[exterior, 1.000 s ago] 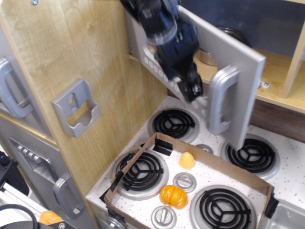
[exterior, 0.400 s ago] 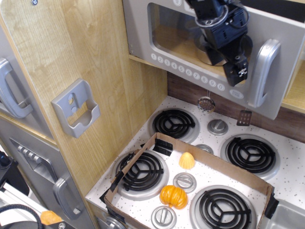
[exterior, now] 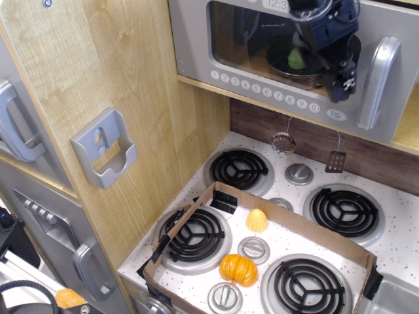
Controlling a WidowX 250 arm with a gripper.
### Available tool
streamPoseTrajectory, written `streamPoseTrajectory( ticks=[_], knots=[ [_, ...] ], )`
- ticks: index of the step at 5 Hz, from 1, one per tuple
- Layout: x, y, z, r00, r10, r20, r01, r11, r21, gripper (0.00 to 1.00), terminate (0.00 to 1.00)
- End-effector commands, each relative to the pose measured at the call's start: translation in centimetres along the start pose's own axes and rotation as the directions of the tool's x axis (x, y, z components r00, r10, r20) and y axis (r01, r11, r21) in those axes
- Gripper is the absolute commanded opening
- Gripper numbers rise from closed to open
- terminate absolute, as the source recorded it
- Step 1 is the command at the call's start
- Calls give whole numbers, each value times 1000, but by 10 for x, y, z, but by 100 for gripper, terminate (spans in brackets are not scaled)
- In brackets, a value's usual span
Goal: Close microwave
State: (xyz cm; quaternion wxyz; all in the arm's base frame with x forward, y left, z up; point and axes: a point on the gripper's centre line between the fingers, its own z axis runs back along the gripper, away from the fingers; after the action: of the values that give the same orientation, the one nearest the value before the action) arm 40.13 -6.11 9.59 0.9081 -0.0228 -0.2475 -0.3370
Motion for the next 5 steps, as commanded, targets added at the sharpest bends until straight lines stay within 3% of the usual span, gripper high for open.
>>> streamPoseTrajectory(
  ticks=[1,5],
  knots=[
    [23,4,17,999,-20,49,18,999,49,100,0],
    [27,2,21,988,6,153,-27,990,140,100,0]
  ],
)
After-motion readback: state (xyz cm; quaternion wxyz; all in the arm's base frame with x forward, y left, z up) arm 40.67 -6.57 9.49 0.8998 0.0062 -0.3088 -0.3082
